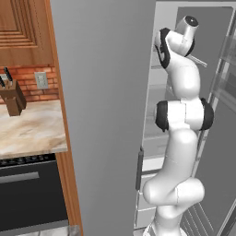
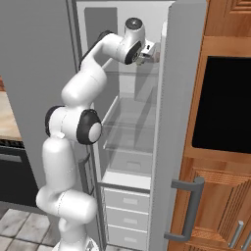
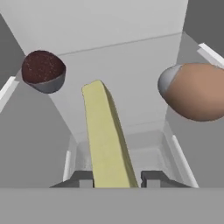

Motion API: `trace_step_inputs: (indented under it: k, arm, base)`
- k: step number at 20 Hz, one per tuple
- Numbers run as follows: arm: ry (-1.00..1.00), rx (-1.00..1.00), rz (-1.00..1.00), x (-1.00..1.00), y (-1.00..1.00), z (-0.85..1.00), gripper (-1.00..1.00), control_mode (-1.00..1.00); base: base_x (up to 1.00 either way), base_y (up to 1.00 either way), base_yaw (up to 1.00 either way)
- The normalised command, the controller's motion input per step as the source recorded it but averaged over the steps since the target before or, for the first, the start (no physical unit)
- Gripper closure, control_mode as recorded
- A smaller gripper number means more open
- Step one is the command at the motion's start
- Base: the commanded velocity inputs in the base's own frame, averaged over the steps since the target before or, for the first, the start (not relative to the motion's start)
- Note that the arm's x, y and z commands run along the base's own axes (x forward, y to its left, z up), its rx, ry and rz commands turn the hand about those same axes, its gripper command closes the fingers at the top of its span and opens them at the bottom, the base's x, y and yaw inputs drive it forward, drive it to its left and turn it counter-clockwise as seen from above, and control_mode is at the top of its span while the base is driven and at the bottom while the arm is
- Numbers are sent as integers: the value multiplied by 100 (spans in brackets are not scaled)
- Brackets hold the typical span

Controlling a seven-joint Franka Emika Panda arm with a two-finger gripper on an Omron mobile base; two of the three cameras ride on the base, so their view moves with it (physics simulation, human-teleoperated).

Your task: Pick the egg and butter from the fridge and place them by the bowl for mixing.

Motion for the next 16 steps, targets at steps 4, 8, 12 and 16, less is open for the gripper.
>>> trace_step_inputs:
  k: [4, 8, 12, 16]
  arm:
    - [-1, 7, -1, -68, -11, 0, 100, -100]
    - [-4, 4, 0, -69, -4, 8, 100, -100]
    - [-6, 1, -2, -71, 17, 4, 100, -100]
    - [-1, 0, 0, -75, 27, 0, 100, -100]
  base:
    - [0, 0, 0]
    - [0, 0, 0]
    - [0, 0, 0]
    - [0, 0, 0]
